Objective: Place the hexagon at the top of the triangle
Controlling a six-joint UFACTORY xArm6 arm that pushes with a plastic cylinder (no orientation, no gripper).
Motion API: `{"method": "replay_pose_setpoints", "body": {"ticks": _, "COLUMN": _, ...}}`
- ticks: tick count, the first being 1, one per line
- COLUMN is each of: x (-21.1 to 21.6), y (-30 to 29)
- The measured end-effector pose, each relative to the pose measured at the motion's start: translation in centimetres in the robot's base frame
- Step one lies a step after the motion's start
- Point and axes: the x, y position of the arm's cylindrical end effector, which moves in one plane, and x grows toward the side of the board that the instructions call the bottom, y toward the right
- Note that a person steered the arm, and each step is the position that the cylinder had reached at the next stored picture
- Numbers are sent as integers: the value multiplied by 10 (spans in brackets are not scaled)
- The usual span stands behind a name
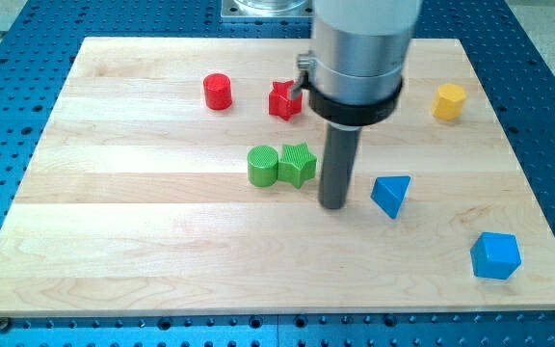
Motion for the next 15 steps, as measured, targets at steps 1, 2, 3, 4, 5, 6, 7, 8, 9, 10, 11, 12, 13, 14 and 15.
{"method": "replay_pose_setpoints", "body": {"ticks": 1, "x": -3, "y": 69}}
{"method": "replay_pose_setpoints", "body": {"ticks": 2, "x": -1, "y": 99}}
{"method": "replay_pose_setpoints", "body": {"ticks": 3, "x": 3, "y": 123}}
{"method": "replay_pose_setpoints", "body": {"ticks": 4, "x": -7, "y": 96}}
{"method": "replay_pose_setpoints", "body": {"ticks": 5, "x": -72, "y": 109}}
{"method": "replay_pose_setpoints", "body": {"ticks": 6, "x": -147, "y": 187}}
{"method": "replay_pose_setpoints", "body": {"ticks": 7, "x": -185, "y": 205}}
{"method": "replay_pose_setpoints", "body": {"ticks": 8, "x": -207, "y": 176}}
{"method": "replay_pose_setpoints", "body": {"ticks": 9, "x": -212, "y": 162}}
{"method": "replay_pose_setpoints", "body": {"ticks": 10, "x": -123, "y": 160}}
{"method": "replay_pose_setpoints", "body": {"ticks": 11, "x": -153, "y": 160}}
{"method": "replay_pose_setpoints", "body": {"ticks": 12, "x": -163, "y": 139}}
{"method": "replay_pose_setpoints", "body": {"ticks": 13, "x": -126, "y": 128}}
{"method": "replay_pose_setpoints", "body": {"ticks": 14, "x": -88, "y": 135}}
{"method": "replay_pose_setpoints", "body": {"ticks": 15, "x": -121, "y": 96}}
